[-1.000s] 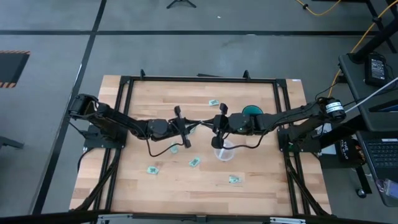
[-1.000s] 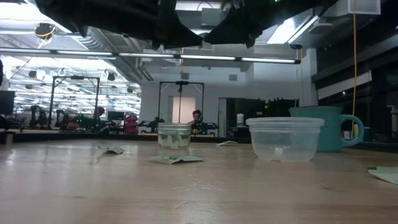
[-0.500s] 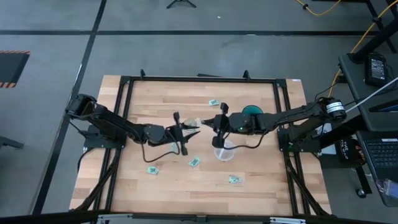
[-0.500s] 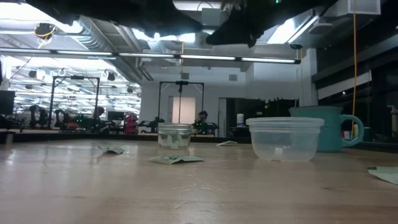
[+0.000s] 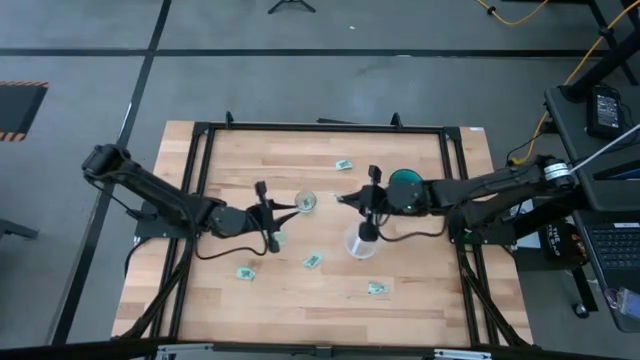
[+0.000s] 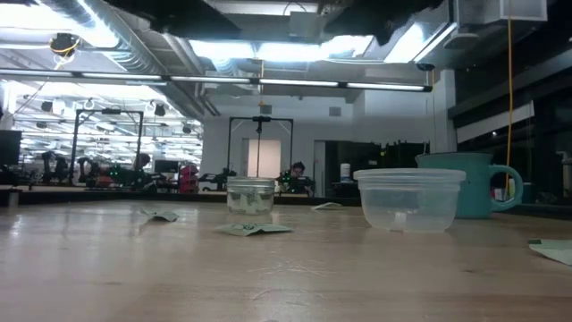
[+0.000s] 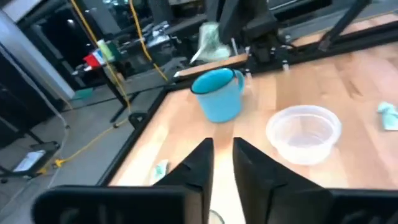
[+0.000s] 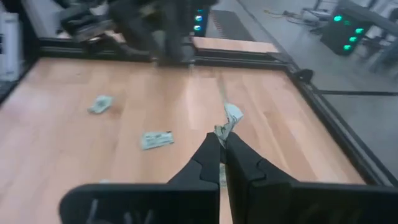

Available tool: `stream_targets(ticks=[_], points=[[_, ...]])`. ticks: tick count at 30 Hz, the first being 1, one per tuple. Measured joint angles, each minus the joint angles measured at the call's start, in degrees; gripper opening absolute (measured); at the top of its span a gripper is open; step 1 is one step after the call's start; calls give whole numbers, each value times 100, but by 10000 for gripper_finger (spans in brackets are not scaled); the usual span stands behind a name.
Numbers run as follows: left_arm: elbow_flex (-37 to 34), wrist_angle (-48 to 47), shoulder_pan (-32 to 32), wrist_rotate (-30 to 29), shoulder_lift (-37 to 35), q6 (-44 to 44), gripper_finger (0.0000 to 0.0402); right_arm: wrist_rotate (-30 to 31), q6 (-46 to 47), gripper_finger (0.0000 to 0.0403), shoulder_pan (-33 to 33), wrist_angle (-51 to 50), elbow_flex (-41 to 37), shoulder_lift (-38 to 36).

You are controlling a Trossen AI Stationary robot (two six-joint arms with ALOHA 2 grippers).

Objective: Pick and place Stevia / Truvia into bins
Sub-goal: Put the stevia packet into the transparent container

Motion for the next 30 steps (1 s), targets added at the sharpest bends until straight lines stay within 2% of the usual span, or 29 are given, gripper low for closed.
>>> stream_targets(ticks=[5,8,13,18,23,30], points=[[-504,22,-35,651,-445,-258,5,5,301,2,497,-111,-157,-211],[-776,21,-36,961,-635,-502,3,-3,543,2,783,-95,-305,-308],[-1062,59,-36,997,-746,-703,2,126,920,2,1152,-125,-407,-360],[-1075,134,-34,1317,-744,-702,1,200,1082,4,1415,-202,-407,-360],[-1075,240,-34,1616,-744,-703,3,866,1619,2,1595,-692,-407,-236],[-1075,240,-31,1634,-742,-911,2,870,2097,2,1690,-811,-407,-3]])
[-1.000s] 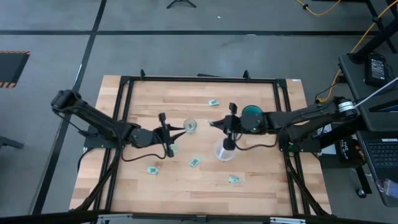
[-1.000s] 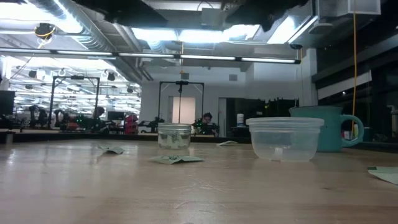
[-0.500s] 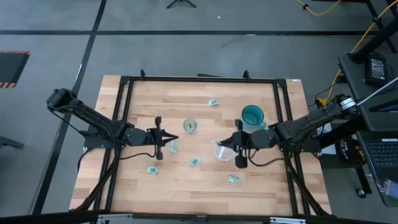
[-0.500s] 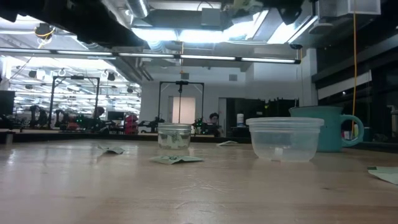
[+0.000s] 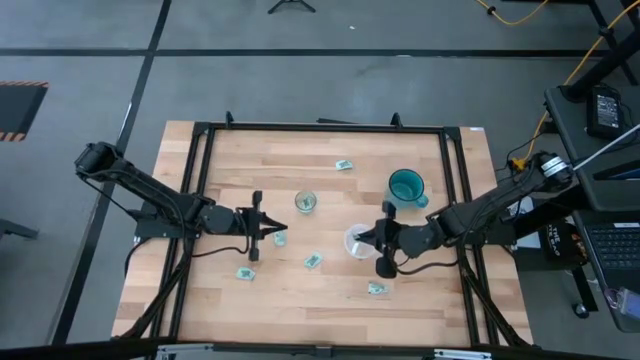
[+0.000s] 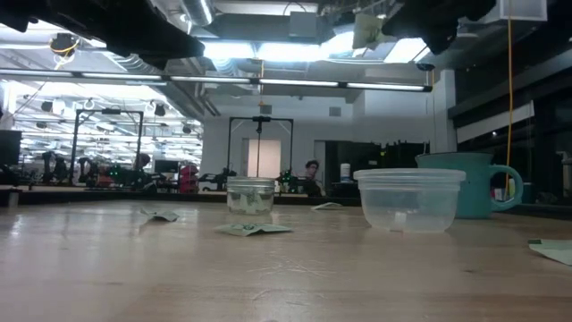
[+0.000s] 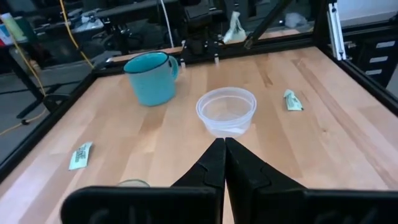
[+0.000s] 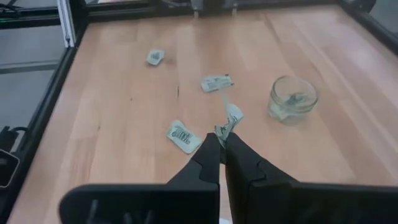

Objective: Pick and place Stevia / Truvia into bins
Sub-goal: Put the stevia packet into the transparent container

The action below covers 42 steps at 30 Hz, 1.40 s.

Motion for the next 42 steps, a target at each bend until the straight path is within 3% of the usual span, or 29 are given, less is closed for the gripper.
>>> stream_targets(ticks=[10,20,31,42], points=[[0,-43,0,577,0,-45,1,189,1134,2,15,-610,2,624],[0,-52,0,590,7,-45,2,236,1924,2,157,-1027,2,969],[0,-92,0,588,7,-45,3,234,2108,4,140,-1036,2,1716],[0,-94,0,588,7,-45,7,188,2122,19,67,-1024,2,1811]])
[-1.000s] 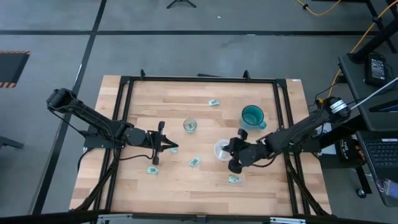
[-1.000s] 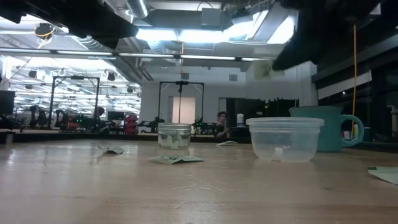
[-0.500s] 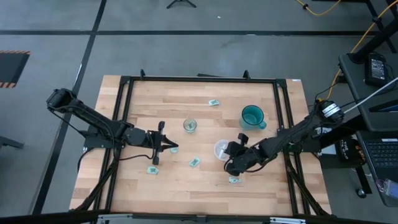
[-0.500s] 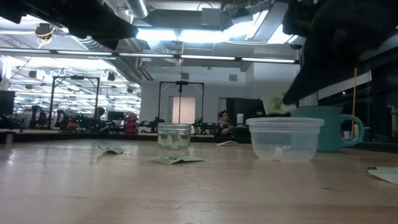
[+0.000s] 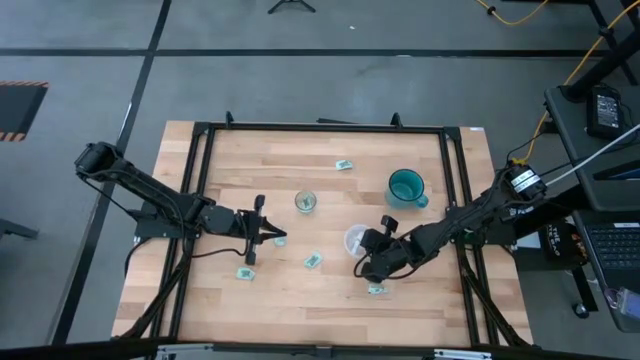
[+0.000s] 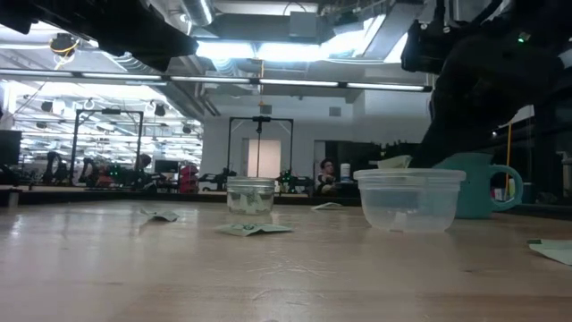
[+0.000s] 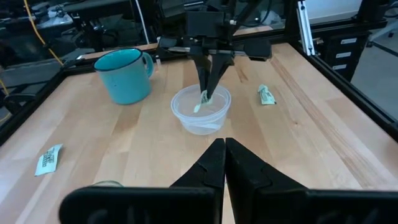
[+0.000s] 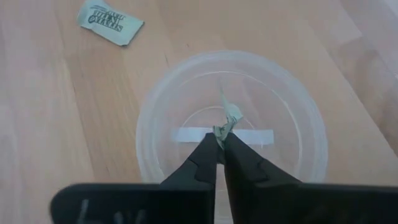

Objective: Pick and place Stevia / Truvia into bins
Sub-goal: Put the stevia packet into the transparent container, then put the stevia packet into the transparent glass container

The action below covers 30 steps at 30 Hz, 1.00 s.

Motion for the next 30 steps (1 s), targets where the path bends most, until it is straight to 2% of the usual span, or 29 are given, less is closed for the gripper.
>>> stream_targets(ticks=[10,17,24,30], points=[[0,-1,0,-2,0,-7,2,2,-43,84,0,-2,0,-105],[0,0,0,-2,0,-196,15,-38,-372,98,0,-21,0,-333],[0,-35,0,13,0,-282,37,-121,-706,69,270,236,9,-1063],[0,-191,0,-9,0,-194,66,667,-1153,10,706,216,9,-1423]])
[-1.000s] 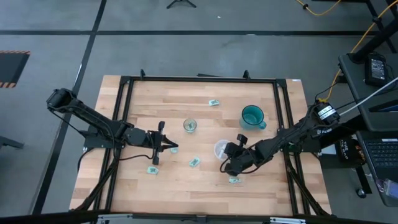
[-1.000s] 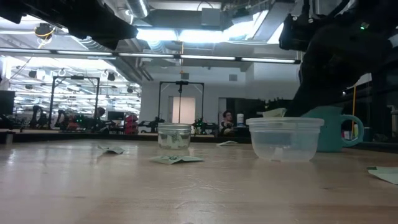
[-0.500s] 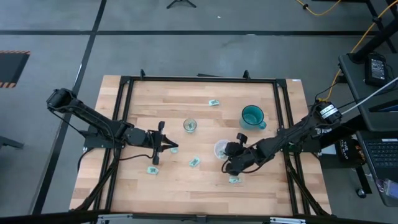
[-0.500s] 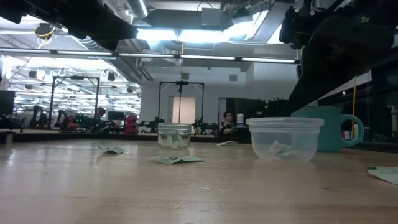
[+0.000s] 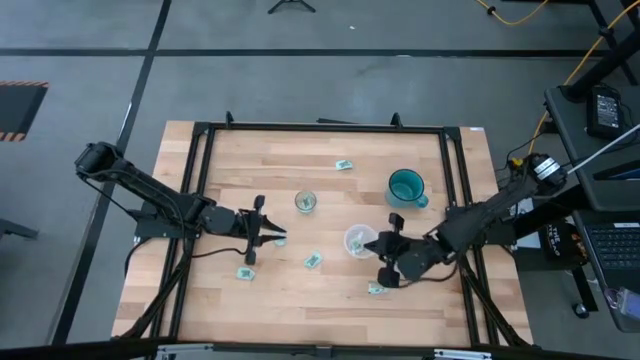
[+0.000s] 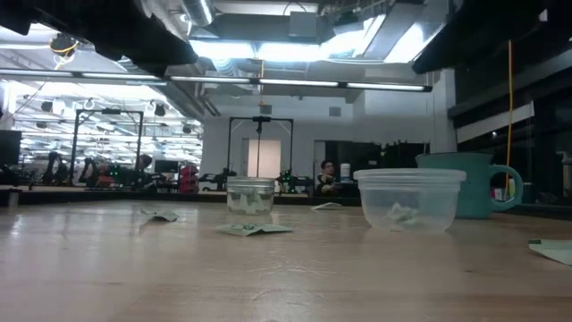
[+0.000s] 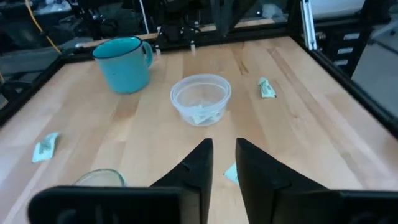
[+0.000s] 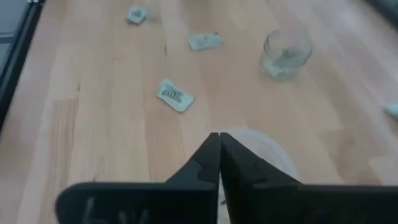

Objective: Pick and place Stevia / Truvia into bins
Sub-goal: Put the stevia packet into the transparent glass container

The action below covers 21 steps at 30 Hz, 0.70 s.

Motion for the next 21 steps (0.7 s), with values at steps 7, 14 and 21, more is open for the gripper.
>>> stream_targets(ticks=[7,14,21], points=[[1,-346,-269,-55,218,-84,92,592,-73,8,420,256,0,71],[2,-425,-858,-840,848,14,100,665,89,9,462,518,-2,243],[2,-634,-997,-1265,1311,61,129,791,234,13,429,561,-2,291]])
